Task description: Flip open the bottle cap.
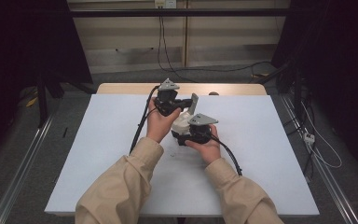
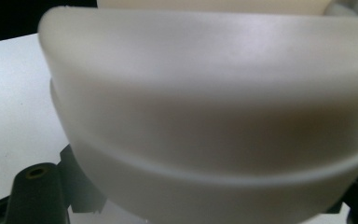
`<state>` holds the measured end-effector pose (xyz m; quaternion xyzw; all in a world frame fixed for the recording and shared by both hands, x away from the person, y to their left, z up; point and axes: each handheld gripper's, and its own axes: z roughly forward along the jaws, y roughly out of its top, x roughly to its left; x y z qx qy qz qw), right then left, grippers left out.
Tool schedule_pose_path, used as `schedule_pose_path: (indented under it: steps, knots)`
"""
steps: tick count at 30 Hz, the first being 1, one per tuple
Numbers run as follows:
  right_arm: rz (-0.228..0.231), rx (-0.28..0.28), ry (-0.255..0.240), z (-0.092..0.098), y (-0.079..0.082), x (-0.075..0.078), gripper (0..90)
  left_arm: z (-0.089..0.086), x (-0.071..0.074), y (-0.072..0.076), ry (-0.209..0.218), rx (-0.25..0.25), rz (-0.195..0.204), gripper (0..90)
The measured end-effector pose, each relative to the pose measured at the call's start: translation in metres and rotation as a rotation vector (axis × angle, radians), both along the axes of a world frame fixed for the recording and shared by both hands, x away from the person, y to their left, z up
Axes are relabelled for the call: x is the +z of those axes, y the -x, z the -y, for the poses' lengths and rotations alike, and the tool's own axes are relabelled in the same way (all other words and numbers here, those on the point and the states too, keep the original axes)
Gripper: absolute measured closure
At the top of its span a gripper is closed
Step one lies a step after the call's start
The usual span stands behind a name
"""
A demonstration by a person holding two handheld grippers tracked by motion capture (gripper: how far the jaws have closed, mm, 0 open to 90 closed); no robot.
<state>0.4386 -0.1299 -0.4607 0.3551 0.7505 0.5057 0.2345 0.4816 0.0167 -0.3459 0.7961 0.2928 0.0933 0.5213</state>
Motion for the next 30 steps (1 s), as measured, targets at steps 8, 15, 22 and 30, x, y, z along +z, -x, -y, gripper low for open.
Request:
schedule_pose_path:
  steps: [8, 15, 22, 30]
  knots:
    - [0.0, 0.0, 0.001, -0.0001, 0.0, -0.0001, 18.8, 0.0028, -0.0016, -0.0017, 0.004, -0.005, -0.001, 90.0]
    - [0.0, 0.0, 0.002, 0.0001, -0.0002, -0.0003, 18.8, 0.0046, -0.003, -0.0022, 0.005, 0.0, -0.001, 90.0]
    - [0.0, -0.001, 0.003, -0.0001, 0.0, -0.0004, 18.8, 0.0059, -0.0045, -0.0036, 0.012, -0.001, 0.001, 90.0]
    - [0.0, -0.001, 0.004, -0.0002, -0.0001, -0.0006, 18.8, 0.0075, -0.0059, -0.0045, 0.01, 0.001, -0.003, 90.0]
